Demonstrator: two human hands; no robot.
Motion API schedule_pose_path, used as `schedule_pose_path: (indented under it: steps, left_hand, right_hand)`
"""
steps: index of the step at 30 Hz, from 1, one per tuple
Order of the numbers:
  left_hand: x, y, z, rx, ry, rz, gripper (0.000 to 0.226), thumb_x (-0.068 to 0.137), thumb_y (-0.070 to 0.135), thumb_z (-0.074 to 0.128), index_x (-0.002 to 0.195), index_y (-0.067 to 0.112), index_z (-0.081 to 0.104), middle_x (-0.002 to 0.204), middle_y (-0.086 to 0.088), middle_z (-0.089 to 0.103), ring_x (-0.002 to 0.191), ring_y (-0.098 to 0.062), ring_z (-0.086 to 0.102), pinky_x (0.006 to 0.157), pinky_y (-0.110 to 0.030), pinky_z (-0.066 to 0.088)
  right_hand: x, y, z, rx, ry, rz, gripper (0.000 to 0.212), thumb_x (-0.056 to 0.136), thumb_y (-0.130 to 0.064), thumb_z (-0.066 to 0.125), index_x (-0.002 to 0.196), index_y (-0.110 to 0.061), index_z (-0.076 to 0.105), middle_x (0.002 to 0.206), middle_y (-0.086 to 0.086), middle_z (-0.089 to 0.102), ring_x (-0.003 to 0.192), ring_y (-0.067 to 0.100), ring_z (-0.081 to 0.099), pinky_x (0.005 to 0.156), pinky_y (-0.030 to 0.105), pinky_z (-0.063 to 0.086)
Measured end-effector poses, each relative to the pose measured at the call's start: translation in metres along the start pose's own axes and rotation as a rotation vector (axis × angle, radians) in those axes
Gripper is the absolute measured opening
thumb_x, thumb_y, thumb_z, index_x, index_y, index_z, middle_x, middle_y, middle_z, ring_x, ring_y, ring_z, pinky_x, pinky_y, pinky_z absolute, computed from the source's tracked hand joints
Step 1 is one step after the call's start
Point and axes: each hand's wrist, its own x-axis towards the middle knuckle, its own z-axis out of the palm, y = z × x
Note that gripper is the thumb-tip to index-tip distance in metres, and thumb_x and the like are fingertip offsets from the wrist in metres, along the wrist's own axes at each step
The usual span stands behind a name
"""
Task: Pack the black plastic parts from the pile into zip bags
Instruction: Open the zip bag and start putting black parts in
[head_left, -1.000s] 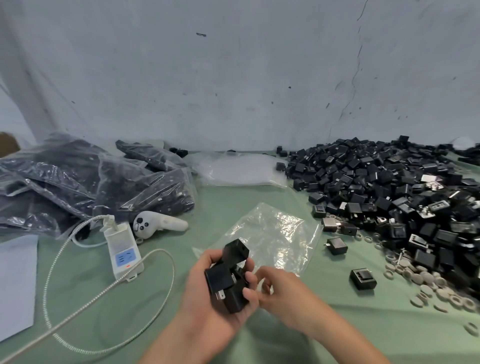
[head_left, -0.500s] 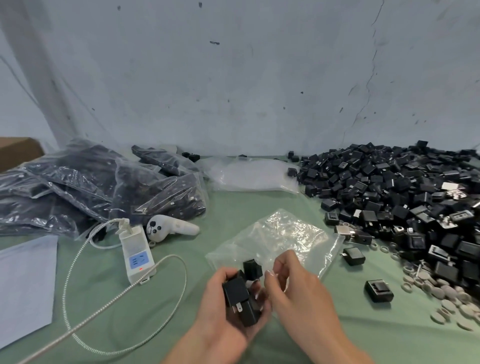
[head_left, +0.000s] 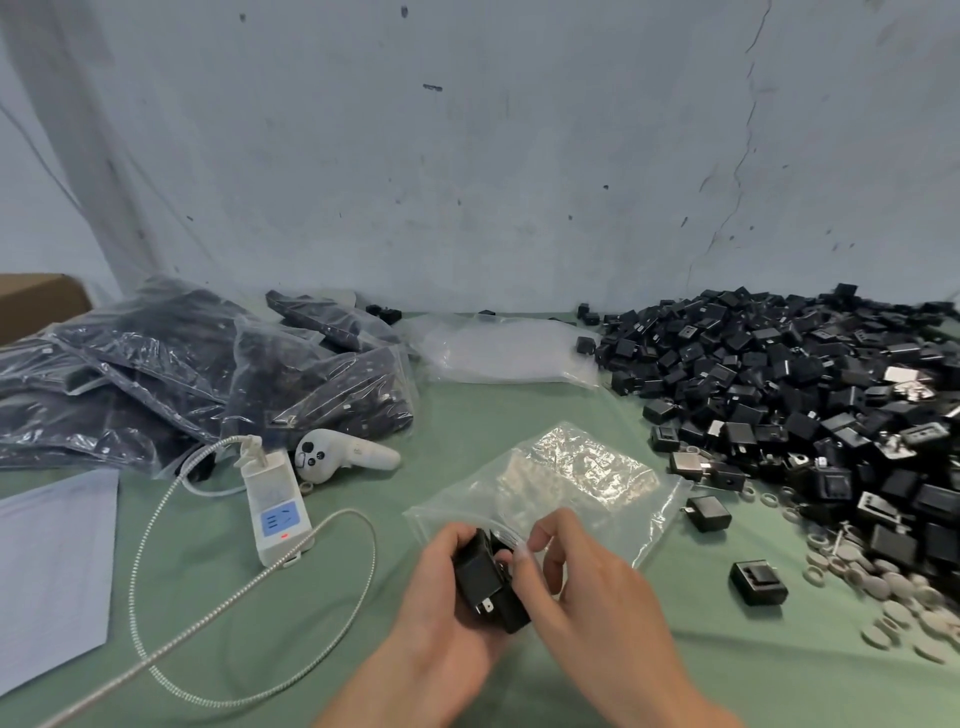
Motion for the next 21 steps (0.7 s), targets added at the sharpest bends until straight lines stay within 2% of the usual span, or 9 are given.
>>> schedule_pose_path:
  steps: [3,5,8,11,13,15,17,20,21]
  left_hand:
    - [0.0004,0.0008,-0.0007,-0.019,0.000,0.014,0.011,0.070,0.018,0.059,0.076,0.011,0.056,0.079,-0.012,0.055,0.103,-0.025,0.045,0.116,-0.049,0.032]
    - [0.0002,0.0015,-0.0011,-0.021,0.007,0.016,0.012,0.080,0.023,0.057,0.077,0.012,0.055,0.079,-0.013,0.057,0.103,-0.027,0.048,0.113,-0.050,0.035]
    - [-0.0003,0.0028,-0.0038,-0.020,0.020,0.018,0.031,0.091,0.037,0.051,0.089,0.007,0.057,0.091,-0.019,0.061,0.102,-0.031,0.054,0.108,-0.052,0.041]
    - [-0.0014,0.0024,-0.0043,-0.004,-0.012,0.032,0.037,0.091,0.037,0.049,0.103,0.004,0.059,0.106,-0.021,0.060,0.104,-0.034,0.058,0.105,-0.052,0.043]
    - [-0.0018,0.0029,-0.0049,-0.002,-0.050,0.043,0.038,0.085,0.033,0.051,0.109,0.005,0.059,0.111,-0.023,0.060,0.106,-0.034,0.056,0.108,-0.053,0.042]
    - [-0.0012,0.0041,-0.0060,0.008,-0.081,0.048,0.039,0.081,0.029,0.052,0.112,0.006,0.058,0.123,-0.027,0.060,0.108,-0.032,0.054,0.109,-0.053,0.040]
    - [-0.0007,0.0055,-0.0079,0.021,-0.101,0.042,0.034,0.082,0.026,0.051,0.105,0.003,0.061,0.134,-0.027,0.056,0.106,-0.033,0.055,0.108,-0.052,0.041]
    - [0.0012,0.0083,-0.0092,0.003,-0.087,0.038,0.027,0.083,0.023,0.052,0.079,0.000,0.066,0.120,-0.025,0.060,0.102,-0.033,0.057,0.105,-0.052,0.044]
    - [0.0024,0.0095,-0.0085,-0.016,-0.059,0.041,0.028,0.086,0.024,0.050,0.076,0.002,0.063,0.114,-0.025,0.060,0.101,-0.033,0.057,0.105,-0.051,0.043]
  right_hand:
    - [-0.0006,0.0012,0.0008,-0.003,0.000,0.003,0.020,0.089,-0.062,0.039,0.094,-0.044,0.035,0.101,-0.026,0.052,0.075,0.000,0.054,0.058,0.017,0.041]
    - [-0.0013,0.0016,0.0012,-0.013,0.002,0.001,0.020,0.090,-0.061,0.040,0.095,-0.042,0.037,0.102,-0.028,0.050,0.076,0.000,0.054,0.059,0.017,0.040]
    - [-0.0020,0.0000,0.0012,-0.031,0.012,-0.004,0.020,0.091,-0.061,0.040,0.095,-0.042,0.038,0.100,-0.034,0.049,0.076,0.002,0.054,0.058,0.017,0.038]
    - [-0.0025,-0.0012,0.0001,-0.030,0.020,-0.013,0.017,0.092,-0.058,0.044,0.093,-0.041,0.041,0.094,-0.043,0.048,0.070,-0.001,0.053,0.057,0.016,0.038]
    - [-0.0024,-0.0012,-0.0004,-0.021,0.024,-0.020,0.018,0.092,-0.059,0.042,0.094,-0.041,0.041,0.096,-0.040,0.049,0.073,-0.001,0.053,0.059,0.017,0.040]
    - [-0.0021,-0.0005,-0.0008,-0.002,0.036,-0.019,0.017,0.091,-0.059,0.041,0.094,-0.042,0.041,0.093,-0.026,0.054,0.076,0.002,0.053,0.062,0.021,0.041]
    - [-0.0016,0.0003,-0.0016,0.007,0.039,-0.018,0.016,0.091,-0.058,0.041,0.095,-0.042,0.042,0.080,-0.014,0.055,0.077,0.003,0.052,0.063,0.023,0.041]
    - [0.0005,0.0010,-0.0034,0.015,0.030,-0.031,0.016,0.091,-0.057,0.041,0.095,-0.042,0.042,0.071,-0.013,0.053,0.078,0.005,0.053,0.062,0.025,0.040]
    - [0.0016,0.0007,-0.0039,0.022,0.026,-0.035,0.015,0.091,-0.057,0.042,0.094,-0.042,0.043,0.070,-0.012,0.053,0.078,0.006,0.053,0.061,0.025,0.039]
